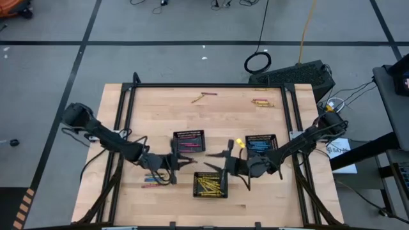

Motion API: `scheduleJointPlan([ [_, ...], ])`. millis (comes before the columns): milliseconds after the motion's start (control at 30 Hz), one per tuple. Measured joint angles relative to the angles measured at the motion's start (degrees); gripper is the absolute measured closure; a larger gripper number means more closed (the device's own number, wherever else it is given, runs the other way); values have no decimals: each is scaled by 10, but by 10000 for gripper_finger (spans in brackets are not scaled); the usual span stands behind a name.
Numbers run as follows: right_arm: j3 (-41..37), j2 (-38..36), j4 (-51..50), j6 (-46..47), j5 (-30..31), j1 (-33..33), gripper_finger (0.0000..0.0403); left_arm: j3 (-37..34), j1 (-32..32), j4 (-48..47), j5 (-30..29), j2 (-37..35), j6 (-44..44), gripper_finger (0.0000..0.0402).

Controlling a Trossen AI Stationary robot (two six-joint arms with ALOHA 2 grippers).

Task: Sort crayons
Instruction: Put the red crayon into the left black bin

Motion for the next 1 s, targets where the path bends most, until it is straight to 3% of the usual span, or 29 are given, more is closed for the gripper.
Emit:
scheduleJointPlan([
  [100, 0, -14, -34, -1, 45, 4, 250, 0, 1, -108, -23, -48, -52, 386],
  [267, 0, -16, -61, 24, 45, 4, 227, 0, 54, -266, -45, -90, -142, 393],
  [367, 0, -16, -81, 44, 45, 4, 226, 0, 121, -322, 35, -89, -188, 394],
  [500, 0, -16, -87, 50, 45, 4, 232, 24, 187, -391, 159, -59, -193, 394],
  [633, 0, -16, -87, 53, 45, 3, 233, 84, 220, -491, 206, -13, -181, 394],
  [1000, 0, -16, -96, 59, 45, 3, 234, 206, 234, -607, 216, 114, -113, 365],
])
